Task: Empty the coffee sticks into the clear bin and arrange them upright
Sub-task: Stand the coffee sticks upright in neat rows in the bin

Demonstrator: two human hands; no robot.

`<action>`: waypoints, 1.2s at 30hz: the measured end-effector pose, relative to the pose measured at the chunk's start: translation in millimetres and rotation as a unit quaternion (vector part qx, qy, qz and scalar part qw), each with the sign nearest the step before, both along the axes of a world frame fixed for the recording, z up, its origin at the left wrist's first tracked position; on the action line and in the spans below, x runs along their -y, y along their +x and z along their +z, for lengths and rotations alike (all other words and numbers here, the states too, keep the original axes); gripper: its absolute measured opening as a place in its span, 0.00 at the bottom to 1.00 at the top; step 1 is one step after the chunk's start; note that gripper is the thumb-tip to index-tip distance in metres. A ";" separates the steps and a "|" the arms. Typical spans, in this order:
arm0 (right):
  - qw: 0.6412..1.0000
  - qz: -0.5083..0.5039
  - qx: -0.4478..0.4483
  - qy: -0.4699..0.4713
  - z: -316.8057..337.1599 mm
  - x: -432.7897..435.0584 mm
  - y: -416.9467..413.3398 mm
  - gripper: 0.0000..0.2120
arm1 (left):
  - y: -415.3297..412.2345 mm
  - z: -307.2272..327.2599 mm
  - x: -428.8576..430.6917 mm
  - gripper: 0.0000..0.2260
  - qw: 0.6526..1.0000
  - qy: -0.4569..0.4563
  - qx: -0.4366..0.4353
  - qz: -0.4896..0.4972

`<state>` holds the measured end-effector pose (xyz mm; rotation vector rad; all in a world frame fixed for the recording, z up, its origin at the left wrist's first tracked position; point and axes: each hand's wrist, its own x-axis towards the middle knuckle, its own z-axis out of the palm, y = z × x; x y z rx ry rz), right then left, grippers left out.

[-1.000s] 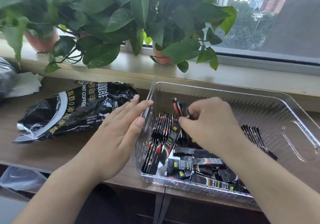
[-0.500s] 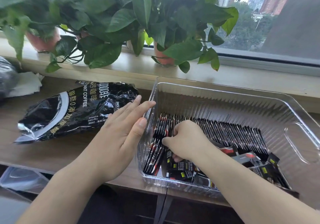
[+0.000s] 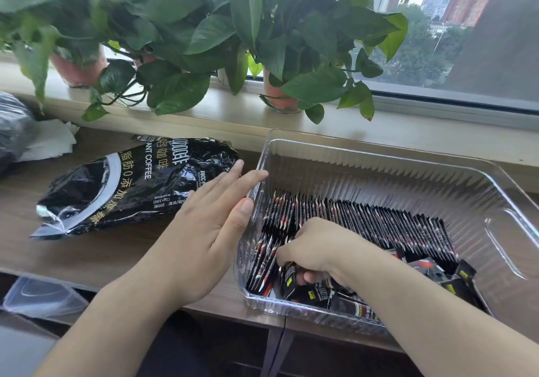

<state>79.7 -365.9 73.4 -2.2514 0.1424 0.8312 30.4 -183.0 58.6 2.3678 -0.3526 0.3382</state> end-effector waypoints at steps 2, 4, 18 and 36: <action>1.000 0.000 0.007 -0.001 -5.0 0.2 -0.2 0.13 | 0.3 0.3 0.0 0.22 1.000 0.003 -0.006 0.001; 0.999 0.015 0.032 -0.019 -8.9 1.6 -0.4 0.18 | 0.3 0.8 -0.2 0.22 1.000 0.004 -0.008 0.003; 0.999 -0.007 0.053 0.001 -12.6 1.3 -9.1 0.17 | 0.0 1.3 -0.8 0.22 1.000 0.009 -0.001 0.001; 0.981 0.056 0.181 -0.044 -18.0 14.9 -4.6 0.32 | -0.2 1.2 -1.8 0.22 1.000 0.010 -0.004 -0.001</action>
